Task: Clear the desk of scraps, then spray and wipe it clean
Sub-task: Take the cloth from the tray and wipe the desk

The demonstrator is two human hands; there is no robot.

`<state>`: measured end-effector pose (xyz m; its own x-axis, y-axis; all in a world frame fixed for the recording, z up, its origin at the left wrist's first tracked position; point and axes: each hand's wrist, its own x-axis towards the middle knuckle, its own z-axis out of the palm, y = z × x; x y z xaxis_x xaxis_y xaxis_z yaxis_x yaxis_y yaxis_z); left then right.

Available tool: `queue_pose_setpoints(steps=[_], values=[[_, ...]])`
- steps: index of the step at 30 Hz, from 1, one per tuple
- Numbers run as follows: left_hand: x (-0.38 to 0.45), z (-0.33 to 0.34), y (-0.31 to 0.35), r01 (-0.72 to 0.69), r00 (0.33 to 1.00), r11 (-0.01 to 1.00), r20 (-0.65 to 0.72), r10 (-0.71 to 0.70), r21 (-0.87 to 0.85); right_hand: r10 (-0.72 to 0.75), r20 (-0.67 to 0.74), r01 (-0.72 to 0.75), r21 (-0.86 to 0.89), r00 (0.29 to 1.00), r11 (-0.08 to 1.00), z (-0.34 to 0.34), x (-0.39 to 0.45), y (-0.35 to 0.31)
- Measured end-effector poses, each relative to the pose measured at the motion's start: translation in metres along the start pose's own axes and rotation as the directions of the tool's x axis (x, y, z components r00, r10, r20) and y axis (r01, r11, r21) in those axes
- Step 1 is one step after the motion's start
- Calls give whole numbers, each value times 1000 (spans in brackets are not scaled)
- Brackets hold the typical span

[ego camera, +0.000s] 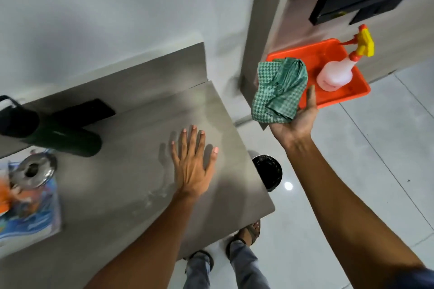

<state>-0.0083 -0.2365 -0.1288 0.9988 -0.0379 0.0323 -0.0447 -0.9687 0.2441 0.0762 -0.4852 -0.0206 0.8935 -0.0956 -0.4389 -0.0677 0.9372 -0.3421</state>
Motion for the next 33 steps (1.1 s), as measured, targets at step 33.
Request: queue_pose_setpoints(steps=[33], values=[[-166, -32, -294, 252, 962, 967, -99, -256, -45, -16, 405, 237, -567, 914, -789, -73, -8, 252]])
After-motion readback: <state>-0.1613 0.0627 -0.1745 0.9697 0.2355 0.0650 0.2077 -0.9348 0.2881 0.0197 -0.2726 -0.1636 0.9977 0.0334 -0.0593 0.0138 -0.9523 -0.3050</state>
